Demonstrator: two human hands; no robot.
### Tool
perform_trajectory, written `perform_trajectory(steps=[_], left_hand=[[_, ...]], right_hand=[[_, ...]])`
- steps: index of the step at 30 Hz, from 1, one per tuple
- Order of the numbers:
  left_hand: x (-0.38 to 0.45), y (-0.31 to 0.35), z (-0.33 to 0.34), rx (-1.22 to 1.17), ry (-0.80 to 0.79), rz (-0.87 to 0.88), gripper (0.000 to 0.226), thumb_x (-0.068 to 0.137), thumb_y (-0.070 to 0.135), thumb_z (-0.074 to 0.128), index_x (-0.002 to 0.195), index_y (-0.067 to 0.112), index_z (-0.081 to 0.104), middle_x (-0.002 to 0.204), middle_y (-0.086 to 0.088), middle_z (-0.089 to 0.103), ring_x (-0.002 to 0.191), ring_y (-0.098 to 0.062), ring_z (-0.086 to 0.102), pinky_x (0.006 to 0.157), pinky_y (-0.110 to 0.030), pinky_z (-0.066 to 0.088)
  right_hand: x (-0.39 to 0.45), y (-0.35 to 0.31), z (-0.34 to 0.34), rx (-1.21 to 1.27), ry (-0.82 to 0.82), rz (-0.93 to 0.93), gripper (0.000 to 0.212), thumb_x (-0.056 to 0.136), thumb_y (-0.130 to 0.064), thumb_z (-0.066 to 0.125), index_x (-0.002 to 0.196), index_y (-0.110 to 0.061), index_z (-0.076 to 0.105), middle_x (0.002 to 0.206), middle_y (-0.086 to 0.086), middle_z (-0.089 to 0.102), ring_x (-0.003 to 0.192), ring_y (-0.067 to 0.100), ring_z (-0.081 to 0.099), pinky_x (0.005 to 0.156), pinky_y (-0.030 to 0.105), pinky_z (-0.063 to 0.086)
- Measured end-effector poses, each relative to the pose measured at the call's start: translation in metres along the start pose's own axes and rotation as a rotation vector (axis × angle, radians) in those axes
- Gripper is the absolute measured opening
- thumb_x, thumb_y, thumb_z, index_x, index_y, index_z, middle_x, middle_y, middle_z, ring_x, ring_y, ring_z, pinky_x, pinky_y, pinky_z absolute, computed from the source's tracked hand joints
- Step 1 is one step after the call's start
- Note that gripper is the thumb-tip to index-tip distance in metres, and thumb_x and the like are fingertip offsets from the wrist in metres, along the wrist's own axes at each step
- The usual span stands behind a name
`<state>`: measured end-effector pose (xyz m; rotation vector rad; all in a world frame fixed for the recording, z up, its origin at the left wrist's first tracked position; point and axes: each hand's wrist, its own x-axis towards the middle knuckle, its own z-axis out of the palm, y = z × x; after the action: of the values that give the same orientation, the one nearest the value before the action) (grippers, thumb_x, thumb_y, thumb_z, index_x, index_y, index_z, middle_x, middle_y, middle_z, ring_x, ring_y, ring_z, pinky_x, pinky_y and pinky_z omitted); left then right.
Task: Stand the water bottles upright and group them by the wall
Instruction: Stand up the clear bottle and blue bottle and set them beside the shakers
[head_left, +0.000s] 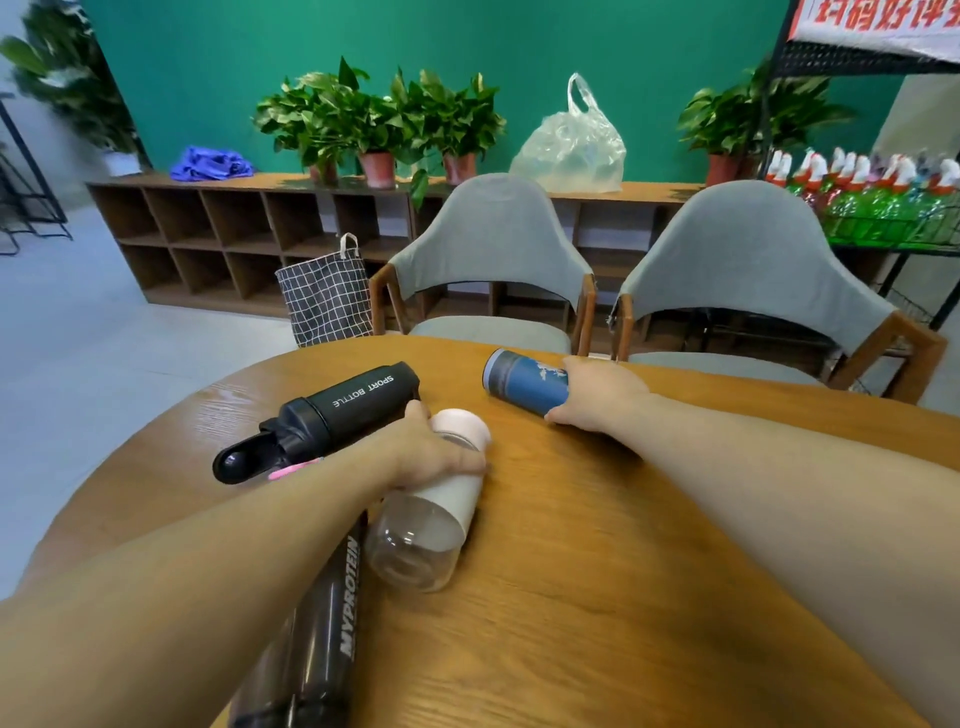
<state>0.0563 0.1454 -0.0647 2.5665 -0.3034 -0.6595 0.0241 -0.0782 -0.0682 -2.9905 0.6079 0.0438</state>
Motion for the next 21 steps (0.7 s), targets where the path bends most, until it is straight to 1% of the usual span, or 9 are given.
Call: perform_trajectory(steps=[3,6,8,10,12,14,18,19,21], left_hand=[[0.005,-0.004,-0.006,-0.045,0.017,-0.012,0.111,0.060,0.065,0.079,0.146,0.012,0.034,0.118,-0.008,0.059,0.100,-0.027,0.062,0.081,-0.038,0.053],[0.005,0.000,-0.013,-0.098,0.045,0.026,0.109,0.042,0.072,0.077,0.130,0.012,0.054,0.108,-0.010,0.069,0.091,-0.028,0.071,0.082,-0.043,0.060],[0.002,0.005,-0.019,-0.158,0.036,0.063,0.099,0.042,0.069,0.078,0.120,0.012,0.061,0.101,-0.012,0.073,0.084,-0.029,0.075,0.079,-0.046,0.063],[-0.002,0.009,-0.025,-0.205,0.022,0.076,0.089,0.049,0.065,0.080,0.118,0.013,0.060,0.099,-0.014,0.075,0.081,-0.031,0.076,0.077,-0.046,0.064],[-0.005,0.012,-0.028,-0.216,0.026,0.082,0.087,0.053,0.064,0.079,0.120,0.014,0.057,0.101,-0.015,0.074,0.083,-0.032,0.076,0.080,-0.048,0.063],[-0.008,0.014,-0.026,-0.197,0.036,0.105,0.082,0.059,0.063,0.079,0.120,0.013,0.056,0.103,-0.014,0.072,0.086,-0.031,0.075,0.081,-0.045,0.062],[-0.015,0.017,-0.018,-0.212,0.047,0.110,0.067,0.073,0.055,0.079,0.118,0.011,0.056,0.102,-0.014,0.070,0.087,-0.030,0.073,0.076,-0.040,0.061],[-0.016,0.016,-0.016,-0.218,0.050,0.111,0.067,0.073,0.054,0.079,0.118,0.011,0.056,0.102,-0.014,0.070,0.086,-0.030,0.073,0.076,-0.040,0.061],[-0.018,0.017,-0.013,-0.225,0.053,0.113,0.070,0.072,0.055,0.080,0.120,0.010,0.057,0.103,-0.015,0.070,0.086,-0.031,0.073,0.076,-0.041,0.062]], right_hand=[[0.006,0.000,0.000,-0.021,-0.018,0.016,0.072,0.073,-0.046,0.079,0.132,-0.015,0.049,0.122,0.009,0.055,0.106,0.025,0.056,0.078,0.034,0.051],[0.002,0.003,-0.001,-0.041,-0.075,0.003,0.072,0.072,-0.043,0.080,0.132,-0.014,0.051,0.119,0.009,0.051,0.101,0.023,0.053,0.080,0.033,0.052],[-0.003,0.009,-0.003,-0.008,-0.103,-0.022,0.076,0.070,-0.041,0.082,0.134,-0.018,0.048,0.118,0.007,0.049,0.100,0.022,0.050,0.085,0.037,0.053],[-0.011,0.016,-0.006,-0.010,-0.134,-0.055,0.080,0.069,-0.038,0.083,0.137,-0.024,0.043,0.118,0.003,0.046,0.103,0.022,0.047,0.090,0.042,0.049],[-0.021,0.020,-0.010,-0.047,-0.181,-0.079,0.078,0.071,-0.036,0.082,0.136,-0.032,0.040,0.120,0.001,0.046,0.110,0.024,0.047,0.093,0.049,0.043],[-0.031,0.023,-0.013,-0.088,-0.236,-0.099,0.075,0.073,-0.032,0.080,0.134,-0.040,0.038,0.125,0.000,0.046,0.116,0.026,0.044,0.096,0.056,0.038],[-0.052,0.028,-0.010,-0.111,-0.324,-0.092,0.068,0.081,-0.014,0.068,0.130,-0.047,0.035,0.132,-0.001,0.042,0.125,0.029,0.036,0.100,0.073,0.028],[-0.057,0.029,-0.009,-0.088,-0.325,-0.090,0.064,0.083,-0.011,0.063,0.129,-0.047,0.037,0.136,0.000,0.040,0.129,0.030,0.033,0.104,0.073,0.025],[-0.067,0.031,-0.010,-0.004,-0.310,-0.078,0.055,0.087,-0.009,0.056,0.129,-0.043,0.042,0.151,0.005,0.032,0.140,0.035,0.022,0.113,0.063,0.020]])
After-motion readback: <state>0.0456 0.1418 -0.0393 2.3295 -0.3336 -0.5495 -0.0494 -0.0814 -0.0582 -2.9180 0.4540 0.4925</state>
